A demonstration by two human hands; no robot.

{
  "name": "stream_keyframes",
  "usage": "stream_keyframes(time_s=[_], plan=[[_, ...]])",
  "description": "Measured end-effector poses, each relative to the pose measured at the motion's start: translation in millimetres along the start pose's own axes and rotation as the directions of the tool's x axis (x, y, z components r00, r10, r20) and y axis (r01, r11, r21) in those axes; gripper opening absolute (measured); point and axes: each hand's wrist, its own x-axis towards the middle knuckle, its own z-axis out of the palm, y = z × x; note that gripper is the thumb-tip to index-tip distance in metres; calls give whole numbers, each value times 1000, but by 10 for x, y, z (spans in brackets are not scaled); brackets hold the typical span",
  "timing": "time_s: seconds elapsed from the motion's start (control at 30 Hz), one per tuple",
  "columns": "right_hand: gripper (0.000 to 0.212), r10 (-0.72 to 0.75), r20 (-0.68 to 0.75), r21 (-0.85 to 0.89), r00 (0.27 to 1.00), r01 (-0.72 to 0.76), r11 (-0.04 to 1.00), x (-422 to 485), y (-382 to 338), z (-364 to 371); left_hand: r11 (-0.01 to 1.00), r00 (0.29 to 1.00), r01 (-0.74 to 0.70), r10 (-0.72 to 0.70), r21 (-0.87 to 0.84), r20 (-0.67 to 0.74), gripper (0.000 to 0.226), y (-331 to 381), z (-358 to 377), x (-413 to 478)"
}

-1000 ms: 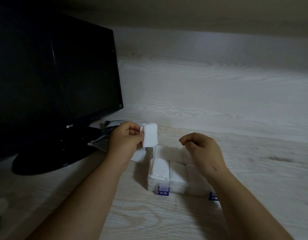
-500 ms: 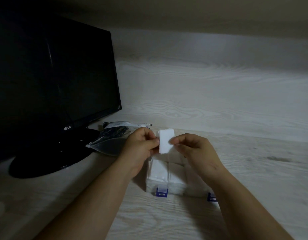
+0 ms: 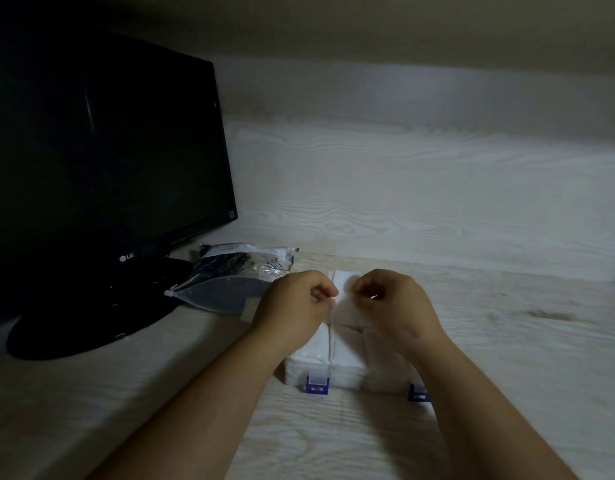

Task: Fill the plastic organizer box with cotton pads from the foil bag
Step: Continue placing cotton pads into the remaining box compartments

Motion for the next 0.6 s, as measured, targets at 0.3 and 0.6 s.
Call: stream_keyframes(time_s=[0.3,0.6], plan=[[18,42,53,-135,998,-34,990,-5,16,32,996,998,31,-35,78,48,11,-47,33,11],[26,88,194,-268,977,-33,963,2,3,49,979,997,9,-24,203,70,26,-83,51,19]])
